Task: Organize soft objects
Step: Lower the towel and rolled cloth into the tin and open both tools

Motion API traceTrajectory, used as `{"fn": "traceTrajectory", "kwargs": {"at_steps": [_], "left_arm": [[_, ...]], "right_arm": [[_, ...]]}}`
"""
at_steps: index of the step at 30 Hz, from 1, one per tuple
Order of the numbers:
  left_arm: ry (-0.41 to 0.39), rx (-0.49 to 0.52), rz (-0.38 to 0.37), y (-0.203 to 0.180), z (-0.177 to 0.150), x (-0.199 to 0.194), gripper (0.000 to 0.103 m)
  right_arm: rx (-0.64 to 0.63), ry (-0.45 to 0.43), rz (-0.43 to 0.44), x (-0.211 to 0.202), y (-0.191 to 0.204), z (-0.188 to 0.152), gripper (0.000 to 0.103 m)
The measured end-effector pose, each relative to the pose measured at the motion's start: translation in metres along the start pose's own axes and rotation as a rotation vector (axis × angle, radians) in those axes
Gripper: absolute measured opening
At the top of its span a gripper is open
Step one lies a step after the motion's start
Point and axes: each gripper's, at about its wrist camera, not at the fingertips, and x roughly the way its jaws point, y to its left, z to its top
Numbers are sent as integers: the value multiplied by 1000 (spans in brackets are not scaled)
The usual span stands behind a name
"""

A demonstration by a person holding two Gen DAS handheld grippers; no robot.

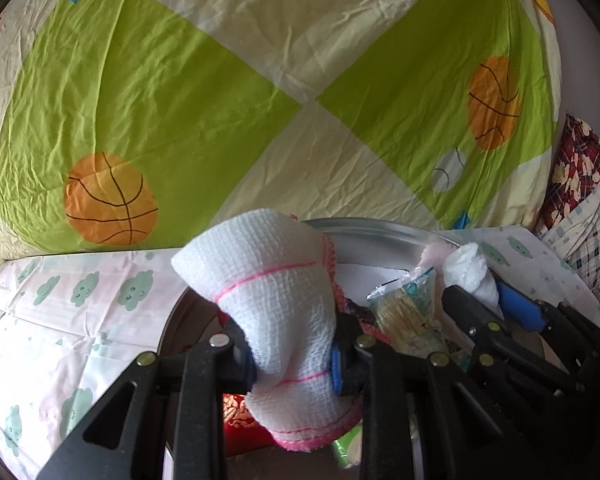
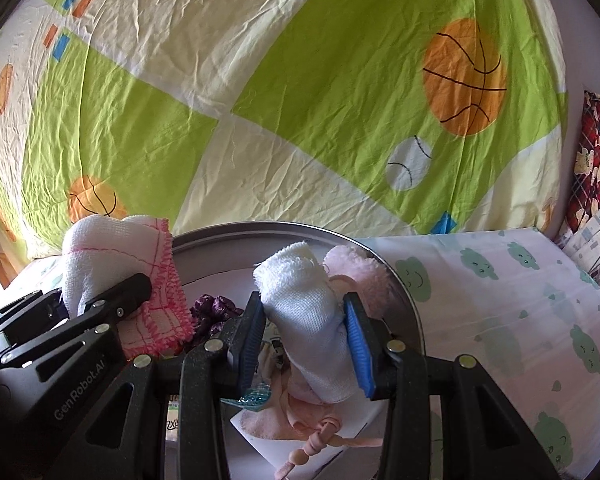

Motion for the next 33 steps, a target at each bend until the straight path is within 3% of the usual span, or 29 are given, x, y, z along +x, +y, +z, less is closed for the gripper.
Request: {"fn": "traceTrajectory", "kwargs": {"at_steps": [24, 26, 29, 32, 33], "left_arm": [[-3, 18, 2, -2, -4, -4, 23], [6, -12, -6, 3, -5, -4, 31], [13, -73, -19, 14, -4, -7, 52], [-22, -114, -24, 26, -5, -18, 77], [-36, -134, -16, 31, -5, -21, 90]], "right_arm": [[-28, 10, 104, 3, 4, 0, 47], [-36, 13, 111, 3, 3, 0, 50], [-10, 6, 124, -1, -4, 2, 58], [7, -45, 137, -10, -11, 4, 72], [9, -67, 152, -13, -12, 4, 75]]}}
